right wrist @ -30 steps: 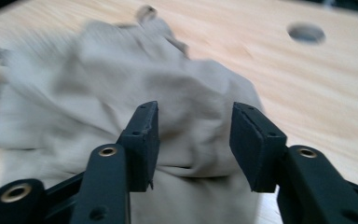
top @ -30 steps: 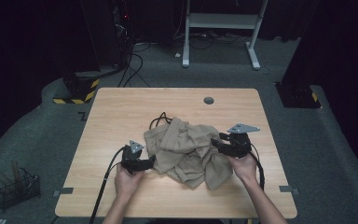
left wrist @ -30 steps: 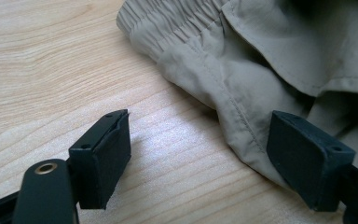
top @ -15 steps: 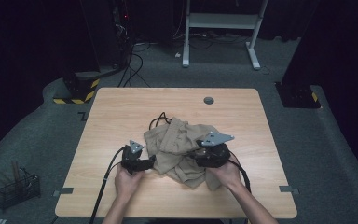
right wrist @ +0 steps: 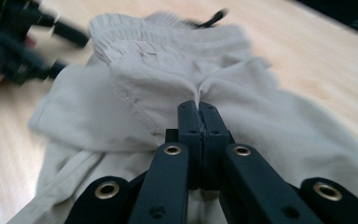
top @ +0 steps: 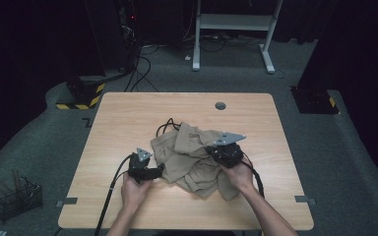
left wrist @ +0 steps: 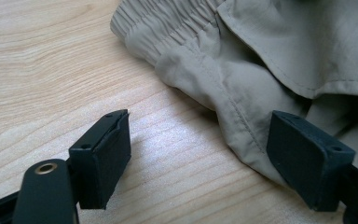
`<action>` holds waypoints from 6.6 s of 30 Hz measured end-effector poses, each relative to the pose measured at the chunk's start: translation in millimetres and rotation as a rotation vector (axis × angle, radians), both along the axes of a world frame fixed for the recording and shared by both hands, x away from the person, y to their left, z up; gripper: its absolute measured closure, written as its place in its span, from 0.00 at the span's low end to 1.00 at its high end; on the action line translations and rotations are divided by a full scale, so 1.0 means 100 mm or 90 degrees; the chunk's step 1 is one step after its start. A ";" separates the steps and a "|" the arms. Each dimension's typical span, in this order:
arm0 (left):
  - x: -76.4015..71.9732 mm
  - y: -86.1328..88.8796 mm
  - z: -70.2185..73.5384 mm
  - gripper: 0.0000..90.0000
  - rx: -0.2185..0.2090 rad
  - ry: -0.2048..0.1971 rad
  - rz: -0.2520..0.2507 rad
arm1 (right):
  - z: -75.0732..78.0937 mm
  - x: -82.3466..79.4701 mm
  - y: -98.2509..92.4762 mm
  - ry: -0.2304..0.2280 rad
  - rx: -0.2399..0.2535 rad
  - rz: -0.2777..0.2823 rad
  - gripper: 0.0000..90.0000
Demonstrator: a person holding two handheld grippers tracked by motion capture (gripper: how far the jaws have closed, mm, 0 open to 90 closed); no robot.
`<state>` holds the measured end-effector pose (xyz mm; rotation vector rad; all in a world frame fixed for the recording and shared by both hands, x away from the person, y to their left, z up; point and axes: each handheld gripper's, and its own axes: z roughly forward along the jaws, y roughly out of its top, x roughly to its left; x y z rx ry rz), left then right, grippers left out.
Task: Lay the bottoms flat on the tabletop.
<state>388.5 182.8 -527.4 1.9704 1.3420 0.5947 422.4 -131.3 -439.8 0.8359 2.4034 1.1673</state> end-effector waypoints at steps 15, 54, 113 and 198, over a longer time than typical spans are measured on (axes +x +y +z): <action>0.02 0.02 0.00 0.25 0.000 -0.002 -0.011 | -0.32 0.63 -0.79 0.083 0.052 -0.248 1.00; -0.02 -0.43 0.29 0.95 0.038 0.020 -0.138 | -0.22 0.04 -0.43 0.041 0.034 -0.110 0.97; 0.01 -0.28 0.56 0.38 0.036 0.027 -0.065 | -0.35 -0.31 0.04 0.014 -0.019 -0.006 0.63; 0.06 -0.04 0.22 0.45 0.037 0.109 0.020 | -0.71 -0.11 0.00 0.060 -0.028 -0.076 0.65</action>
